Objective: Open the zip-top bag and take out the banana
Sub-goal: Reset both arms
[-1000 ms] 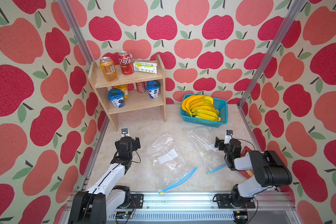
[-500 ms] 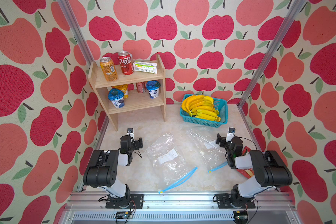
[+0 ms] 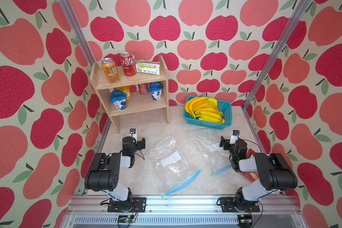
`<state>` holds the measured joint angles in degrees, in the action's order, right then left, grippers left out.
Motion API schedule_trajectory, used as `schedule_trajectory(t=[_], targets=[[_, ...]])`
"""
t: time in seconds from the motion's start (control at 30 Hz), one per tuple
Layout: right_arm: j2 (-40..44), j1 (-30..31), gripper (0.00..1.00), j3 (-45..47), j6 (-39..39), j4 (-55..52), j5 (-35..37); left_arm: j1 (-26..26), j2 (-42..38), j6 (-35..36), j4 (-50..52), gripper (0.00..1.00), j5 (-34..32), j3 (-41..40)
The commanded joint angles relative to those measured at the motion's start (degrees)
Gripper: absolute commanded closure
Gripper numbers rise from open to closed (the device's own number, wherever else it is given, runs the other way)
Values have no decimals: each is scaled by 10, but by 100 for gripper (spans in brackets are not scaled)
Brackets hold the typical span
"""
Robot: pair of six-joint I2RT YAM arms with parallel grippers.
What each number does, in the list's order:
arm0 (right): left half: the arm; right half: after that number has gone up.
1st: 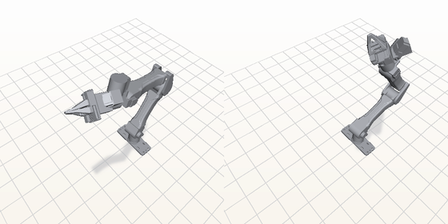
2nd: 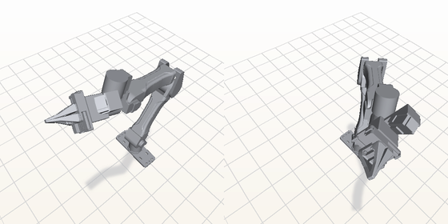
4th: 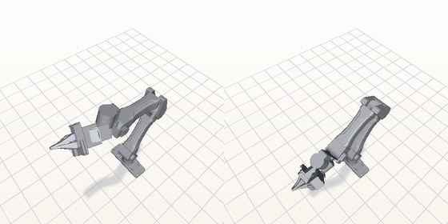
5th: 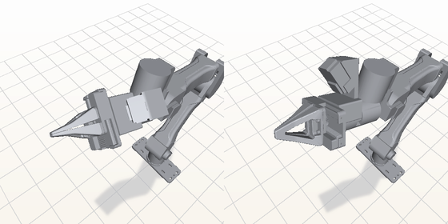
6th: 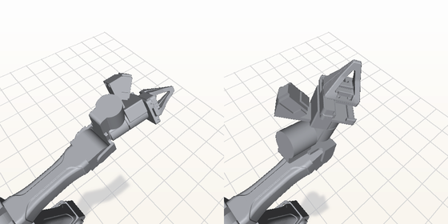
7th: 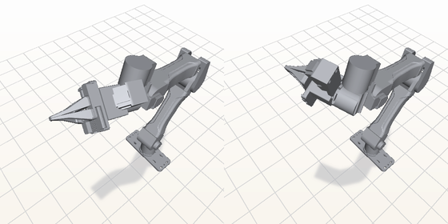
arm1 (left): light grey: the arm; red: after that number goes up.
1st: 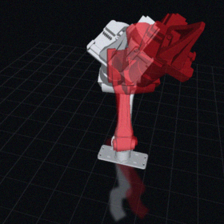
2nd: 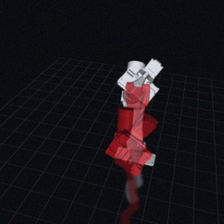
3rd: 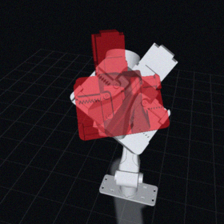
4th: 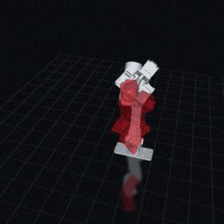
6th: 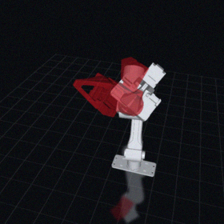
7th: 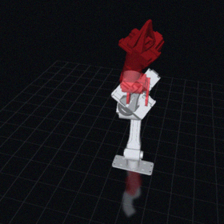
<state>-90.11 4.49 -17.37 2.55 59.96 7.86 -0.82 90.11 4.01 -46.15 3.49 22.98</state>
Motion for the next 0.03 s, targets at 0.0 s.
schedule_trajectory(t=[0.0], targets=[[5, 3, 0, -6, -2, 4, -5, -4, -4, 5, -11, 3, 3, 8]])
